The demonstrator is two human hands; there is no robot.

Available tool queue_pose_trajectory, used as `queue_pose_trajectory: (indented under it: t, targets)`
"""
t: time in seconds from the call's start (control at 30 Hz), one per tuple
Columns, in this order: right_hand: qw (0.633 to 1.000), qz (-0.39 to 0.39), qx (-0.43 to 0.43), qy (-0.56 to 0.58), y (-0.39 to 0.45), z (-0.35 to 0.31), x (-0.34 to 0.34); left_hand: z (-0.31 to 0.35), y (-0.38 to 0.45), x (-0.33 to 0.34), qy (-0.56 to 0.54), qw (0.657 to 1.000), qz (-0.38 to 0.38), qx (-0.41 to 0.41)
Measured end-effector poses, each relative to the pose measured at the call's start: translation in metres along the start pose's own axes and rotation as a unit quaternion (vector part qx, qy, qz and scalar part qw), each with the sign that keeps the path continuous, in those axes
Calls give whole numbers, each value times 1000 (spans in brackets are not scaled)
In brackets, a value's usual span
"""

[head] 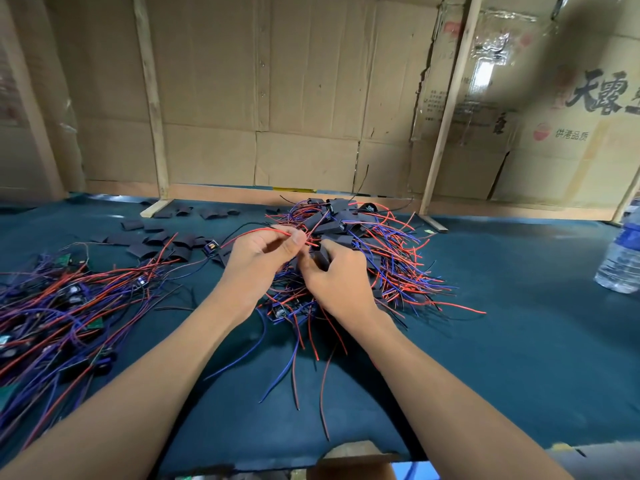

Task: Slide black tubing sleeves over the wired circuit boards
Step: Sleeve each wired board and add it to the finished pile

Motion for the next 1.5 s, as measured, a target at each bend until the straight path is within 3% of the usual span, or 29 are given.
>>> queue_pose_trajectory:
  t: [0.37,0.57,0.73,0.87,1.0,1.13,1.3,1.37,1.5]
  targets:
    - [995,-75,28,-56,1,0,4,3,-1,2,111,993,-7,47]
    - [991,-122,17,-48,3,-5,1,3,-5,11,169,984,51,25]
    - [983,-170,-19,-61,3,-10,0,-4,1,3,15,996,11,-86]
    - [975,-200,-62,-80,5,-9,-1,-7,2,0,20,995,-7,-101]
    - [966,-205,-127,-98,6,-6,-5,-15,3,6,37,979,-19,-198]
    - [986,-143,-82,-36,10,-8,-11,-14,1,7,-180,943,-15,-280]
    - [988,-154,-16,-25,13,-2,-16,-12,6,-19,-466,851,66,-232]
    - [988,-153,-7,-25,13,0,-17,-11,9,-26,-470,853,102,-202]
    - [988,-151,0,-12,13,2,-14,-6,11,-26,-364,909,134,-155]
Point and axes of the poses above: each hand's wrist, its own y-axis towards the middle knuckle, its own x-axis out of the palm, z = x × y, the point moved 4 cm from there along y, towards the middle knuckle, and after that the axes turned 8 degrees about -x, right-handed, at the moved point
